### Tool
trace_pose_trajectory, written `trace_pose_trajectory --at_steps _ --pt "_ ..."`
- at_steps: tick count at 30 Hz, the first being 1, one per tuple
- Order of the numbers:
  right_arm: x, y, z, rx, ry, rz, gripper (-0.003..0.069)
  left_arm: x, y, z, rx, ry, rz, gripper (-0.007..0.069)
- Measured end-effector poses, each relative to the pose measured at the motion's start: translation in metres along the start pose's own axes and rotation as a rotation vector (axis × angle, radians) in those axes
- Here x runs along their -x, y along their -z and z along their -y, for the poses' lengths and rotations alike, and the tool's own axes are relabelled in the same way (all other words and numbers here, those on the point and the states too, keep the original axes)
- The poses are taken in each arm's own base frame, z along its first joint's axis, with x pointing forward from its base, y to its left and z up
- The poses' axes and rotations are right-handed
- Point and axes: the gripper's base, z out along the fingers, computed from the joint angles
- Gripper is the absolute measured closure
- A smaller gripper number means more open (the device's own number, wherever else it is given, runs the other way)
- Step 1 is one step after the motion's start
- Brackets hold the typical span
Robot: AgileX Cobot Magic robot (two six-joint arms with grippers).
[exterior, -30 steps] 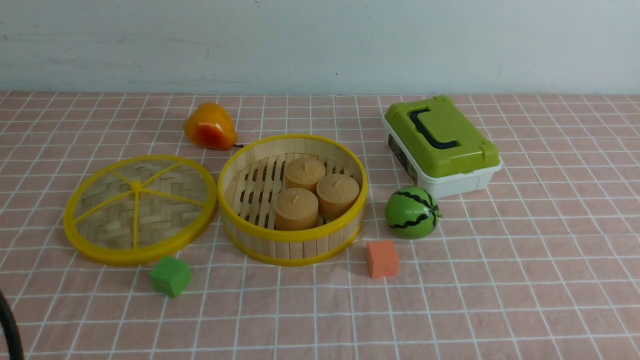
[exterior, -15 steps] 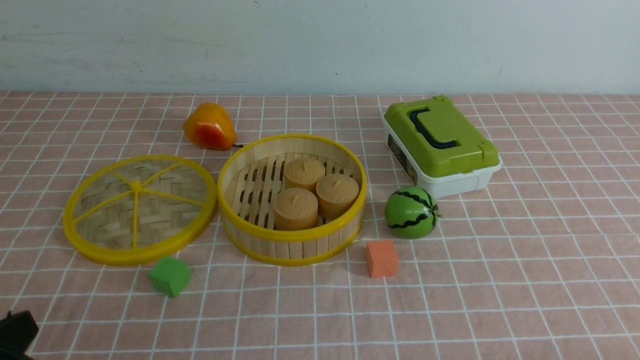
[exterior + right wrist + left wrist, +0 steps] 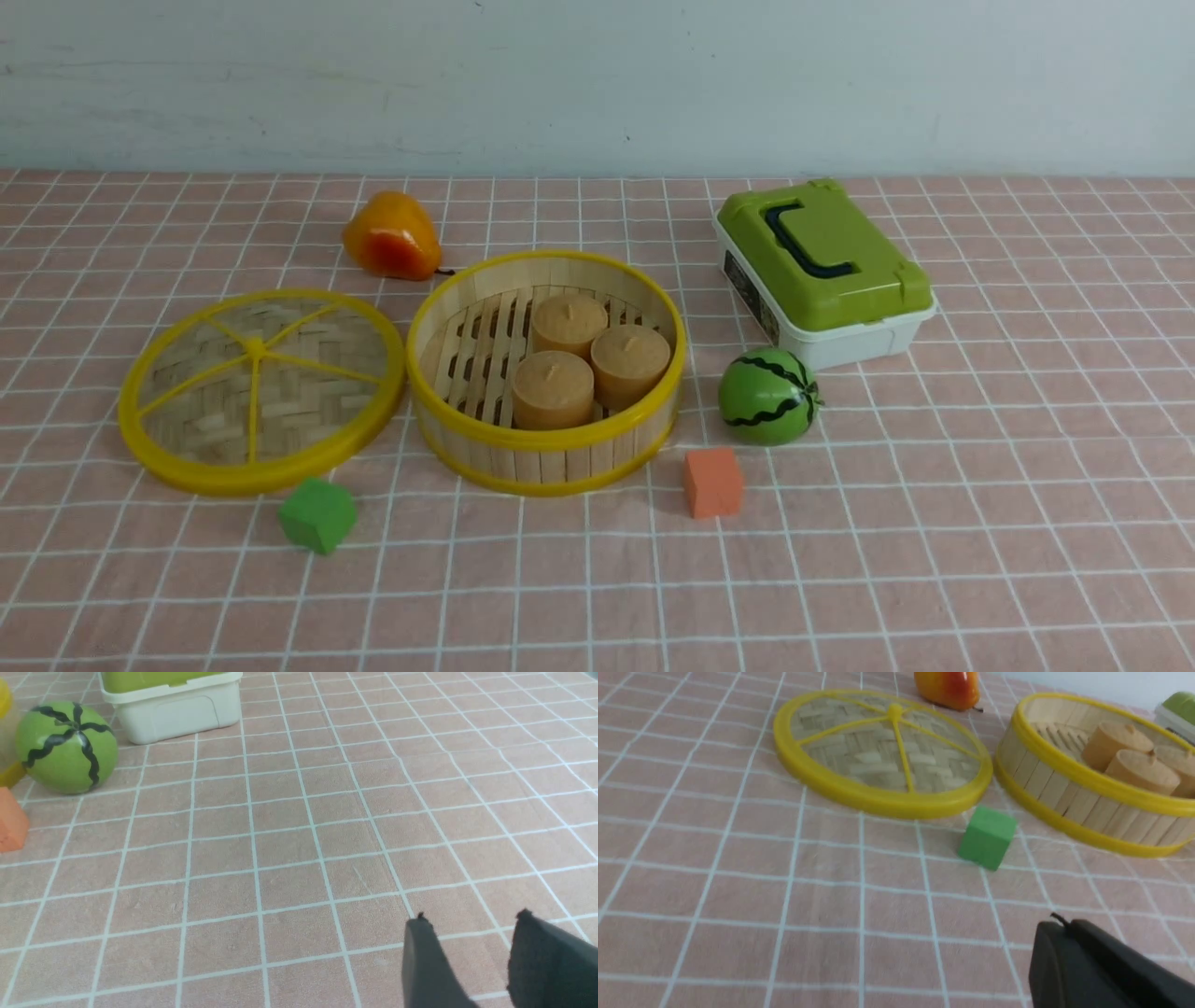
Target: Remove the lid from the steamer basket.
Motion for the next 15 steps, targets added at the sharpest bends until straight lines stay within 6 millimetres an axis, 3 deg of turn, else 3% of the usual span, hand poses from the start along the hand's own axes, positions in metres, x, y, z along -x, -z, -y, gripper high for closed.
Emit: trace_pose_trajectory --at_steps 15 --pt "0.0 0.0 0.0 0.0 0.0 0.0 0.0417 -0.0064 -0.0005 -0.0021 0.015 -0.088 -0.049 0.0635"
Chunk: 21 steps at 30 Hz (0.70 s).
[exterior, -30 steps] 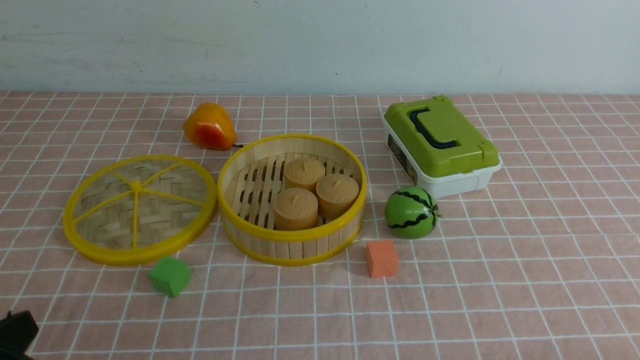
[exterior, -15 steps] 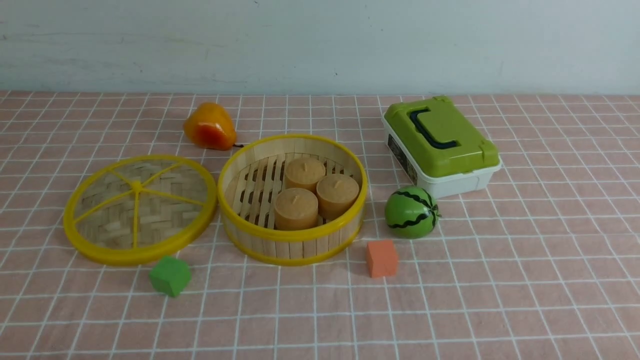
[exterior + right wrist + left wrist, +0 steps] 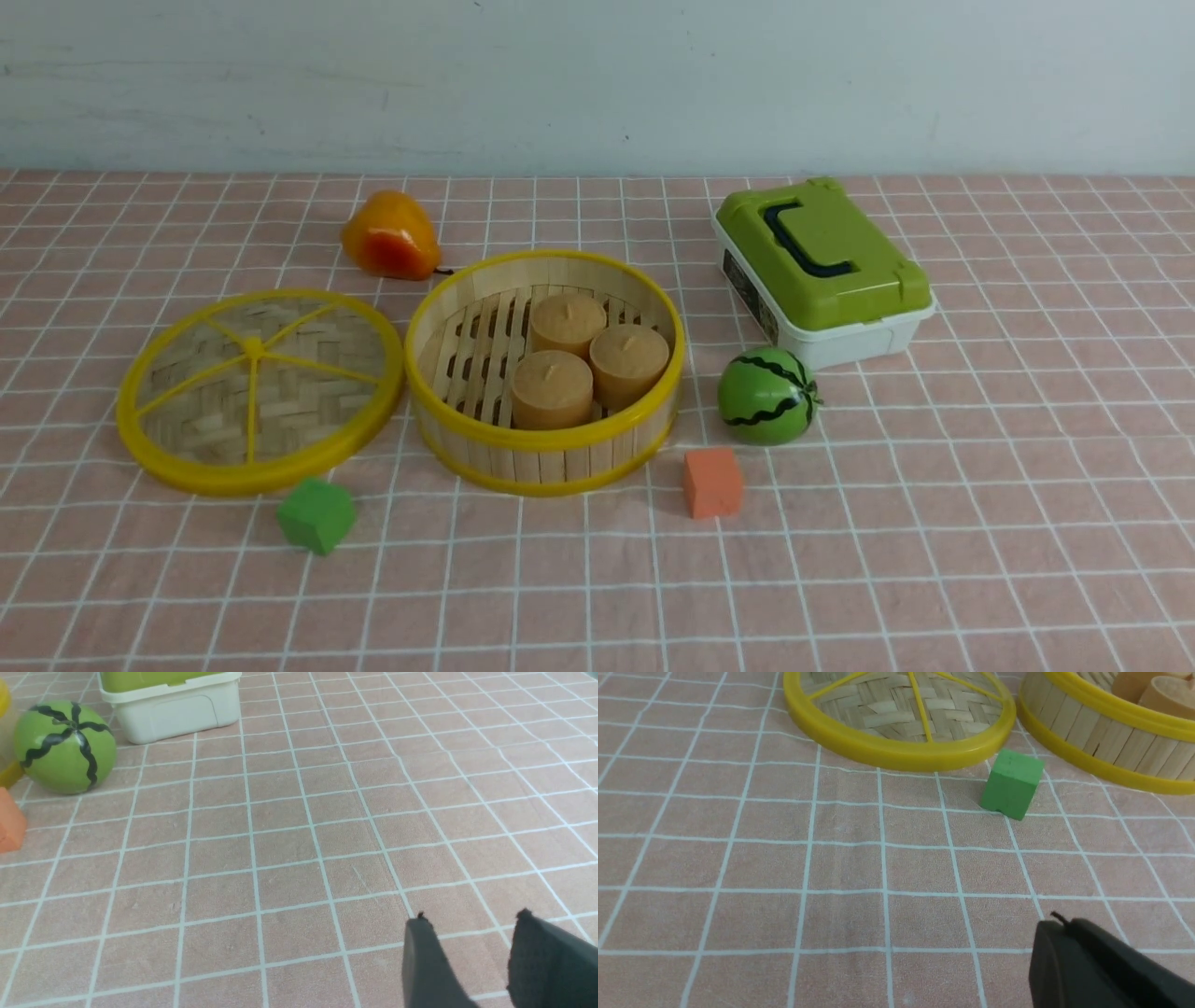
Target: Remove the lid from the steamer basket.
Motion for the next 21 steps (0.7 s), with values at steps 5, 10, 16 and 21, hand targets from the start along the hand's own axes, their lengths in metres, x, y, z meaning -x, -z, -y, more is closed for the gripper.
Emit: trace_pose_trajectory --at_steps 5,10,16,21 --pt "0.0 0.0 0.0 0.0 0.0 0.0 0.0417 0.0 0.0 0.0 0.0 0.008 0.0 0.0635" --pt "0.0 0.0 0.0 0.0 0.0 0.0 0.0417 0.0 0.0 -0.0002 0.002 0.075 0.0 0.0634" --pt "0.0 0.0 0.0 0.0 0.0 0.0 0.0417 0.0 0.0 -0.0002 0.003 0.076 0.0 0.0627" --pt "0.0 0.0 0.0 0.0 0.0 0.0 0.0417 0.0 0.0 -0.0002 0.003 0.078 0.0 0.0624"
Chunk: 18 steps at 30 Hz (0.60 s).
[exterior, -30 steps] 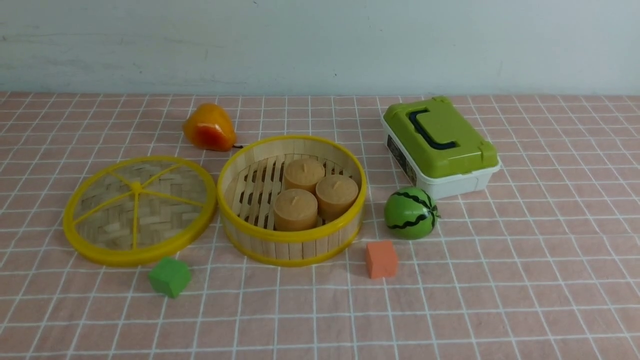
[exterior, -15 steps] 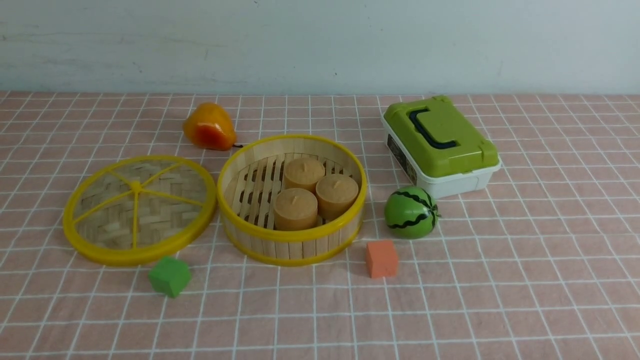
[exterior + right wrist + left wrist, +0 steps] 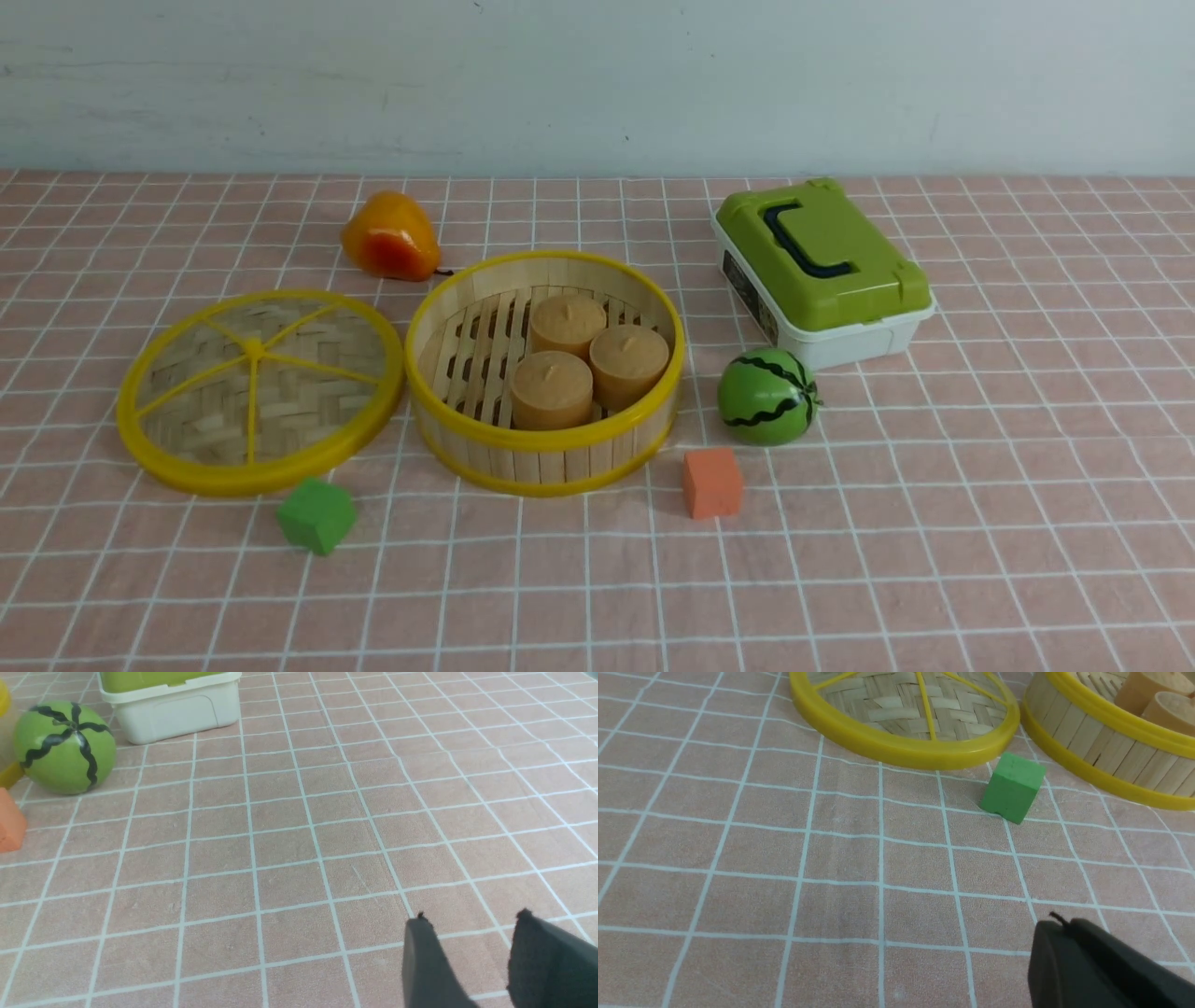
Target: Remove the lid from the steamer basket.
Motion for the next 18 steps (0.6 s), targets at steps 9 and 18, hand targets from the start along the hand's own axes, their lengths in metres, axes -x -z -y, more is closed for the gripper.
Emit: trace_pose_trajectory --at_steps 9,18 --pt "0.0 0.0 0.0 0.0 0.0 0.0 0.0417 0.0 0.0 0.0 0.0 0.002 0.0 0.0615" --pt "0.0 0.0 0.0 0.0 0.0 0.0 0.0417 0.0 0.0 0.0 0.0 0.002 0.0 0.0604"
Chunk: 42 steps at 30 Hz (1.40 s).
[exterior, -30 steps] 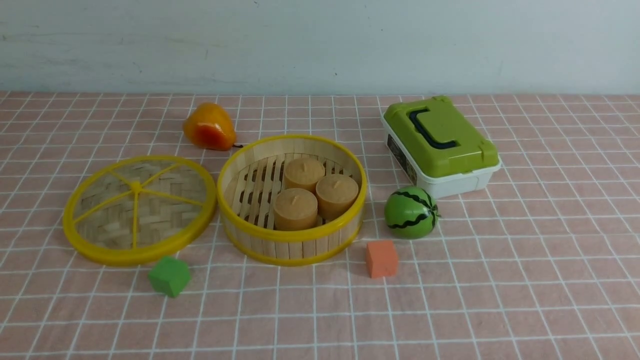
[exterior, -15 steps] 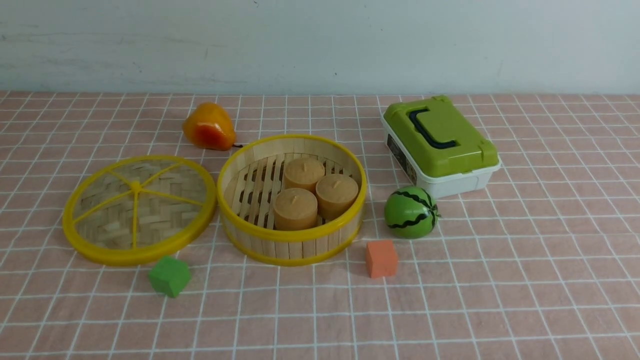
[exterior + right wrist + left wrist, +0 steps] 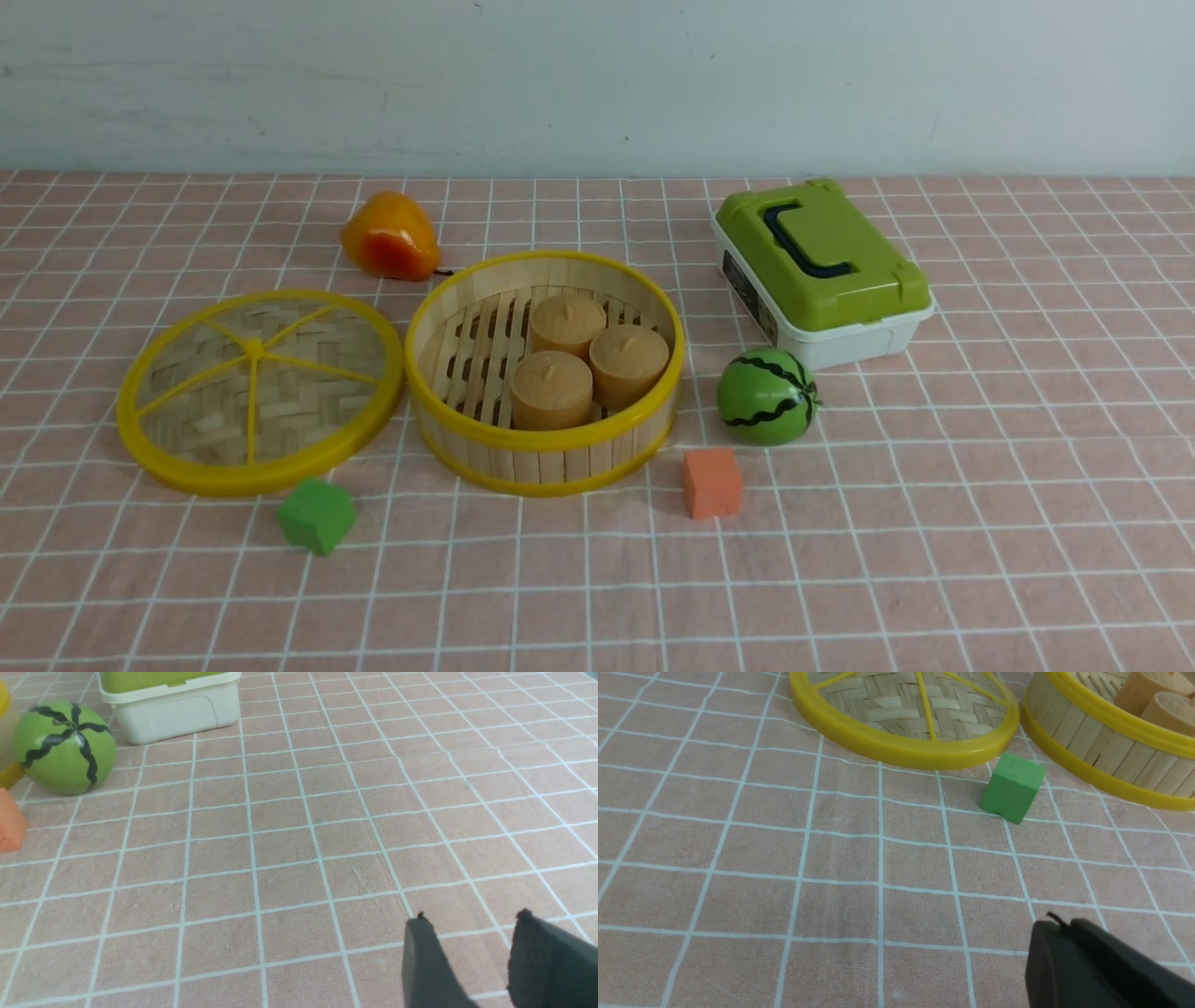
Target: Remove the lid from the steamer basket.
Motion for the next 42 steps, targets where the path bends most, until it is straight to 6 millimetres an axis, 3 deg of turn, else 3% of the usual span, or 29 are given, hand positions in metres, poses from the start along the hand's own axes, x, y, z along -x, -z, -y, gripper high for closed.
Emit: trace_pose_trajectory --at_steps 42 --pt "0.0 0.0 0.0 0.0 0.0 0.0 0.0417 0.0 0.0 0.0 0.0 0.0 0.0 0.0561"
